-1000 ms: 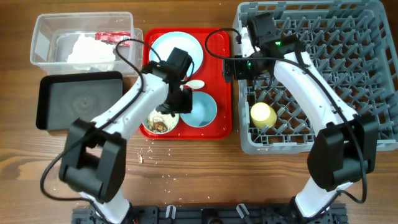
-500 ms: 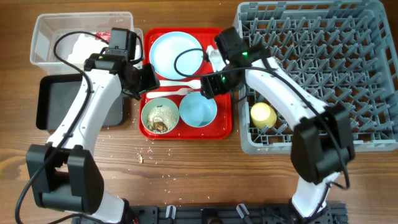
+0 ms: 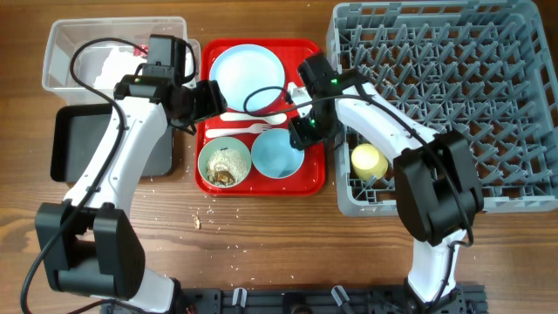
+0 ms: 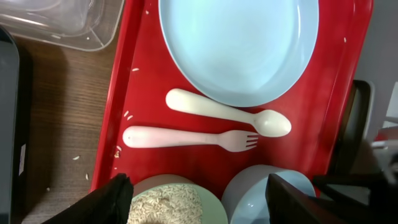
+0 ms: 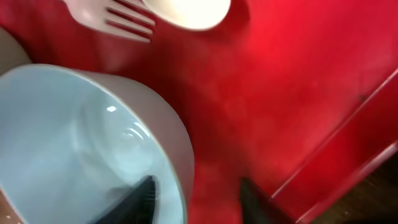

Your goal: Sort waste into correct bins and load items into the dishwasher rack

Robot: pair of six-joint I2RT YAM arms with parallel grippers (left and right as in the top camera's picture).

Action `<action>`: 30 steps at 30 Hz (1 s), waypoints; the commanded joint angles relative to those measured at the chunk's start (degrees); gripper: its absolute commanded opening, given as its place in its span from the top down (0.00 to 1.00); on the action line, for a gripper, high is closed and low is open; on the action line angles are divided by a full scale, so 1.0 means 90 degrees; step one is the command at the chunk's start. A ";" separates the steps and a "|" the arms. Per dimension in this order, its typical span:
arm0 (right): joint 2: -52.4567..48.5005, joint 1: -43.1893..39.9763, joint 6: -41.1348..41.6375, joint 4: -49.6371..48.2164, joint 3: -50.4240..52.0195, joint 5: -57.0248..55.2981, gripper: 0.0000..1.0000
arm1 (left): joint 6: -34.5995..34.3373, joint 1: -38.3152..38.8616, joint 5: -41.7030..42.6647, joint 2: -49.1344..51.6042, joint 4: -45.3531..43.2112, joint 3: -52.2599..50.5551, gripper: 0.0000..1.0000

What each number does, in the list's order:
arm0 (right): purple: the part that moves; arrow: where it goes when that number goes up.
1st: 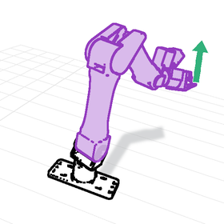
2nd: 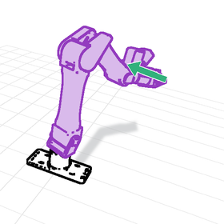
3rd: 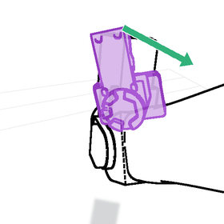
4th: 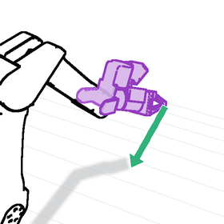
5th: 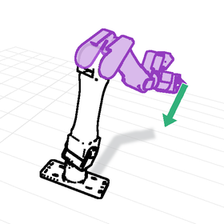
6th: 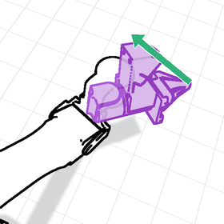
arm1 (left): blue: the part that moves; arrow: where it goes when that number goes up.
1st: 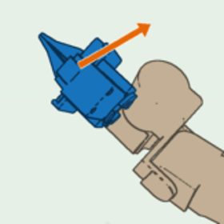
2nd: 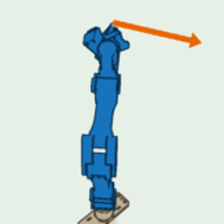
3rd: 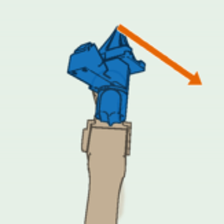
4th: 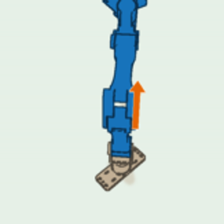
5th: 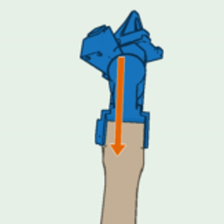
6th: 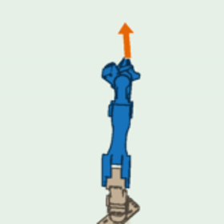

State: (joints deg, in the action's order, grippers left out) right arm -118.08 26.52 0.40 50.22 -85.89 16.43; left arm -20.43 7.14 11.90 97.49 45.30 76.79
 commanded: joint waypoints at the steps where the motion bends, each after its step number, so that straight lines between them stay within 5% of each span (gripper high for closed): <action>1: -0.0100 -0.0015 -0.0180 -0.0141 0.0063 -0.0172 0.84 | 0.0053 -0.0044 0.0027 -0.0114 -0.0143 0.0090 0.27; 2: -0.0092 -0.0017 -0.0155 -0.0153 0.0024 -0.0192 0.96 | 0.0051 -0.0046 0.0027 -0.0114 -0.0204 0.0090 0.25; 6: 0.0321 -0.0155 0.0291 -0.0117 -0.0682 -0.0901 0.96 | 0.0051 -0.0044 0.0027 -0.0114 -0.0593 0.0090 0.19; 15: 0.1304 -0.1275 0.1605 -0.1003 -0.1321 -0.6190 0.96 | 0.0049 -0.0044 0.0029 -0.0112 -0.1156 0.0090 0.14; 21: 0.0697 -0.1282 -0.0928 -0.3650 -0.1319 -0.7150 0.96 | 0.0051 -0.0044 0.0029 -0.0112 -0.1336 0.0090 0.13; 30: -0.0466 -0.1173 -0.2215 -0.3963 -0.1319 -0.8021 0.96 | 0.0051 -0.0044 0.0029 -0.0112 -0.1328 0.0090 0.12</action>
State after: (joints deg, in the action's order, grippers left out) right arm -120.84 15.03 -15.94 15.33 -97.56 -50.06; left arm -20.43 7.09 11.90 97.49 33.43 76.79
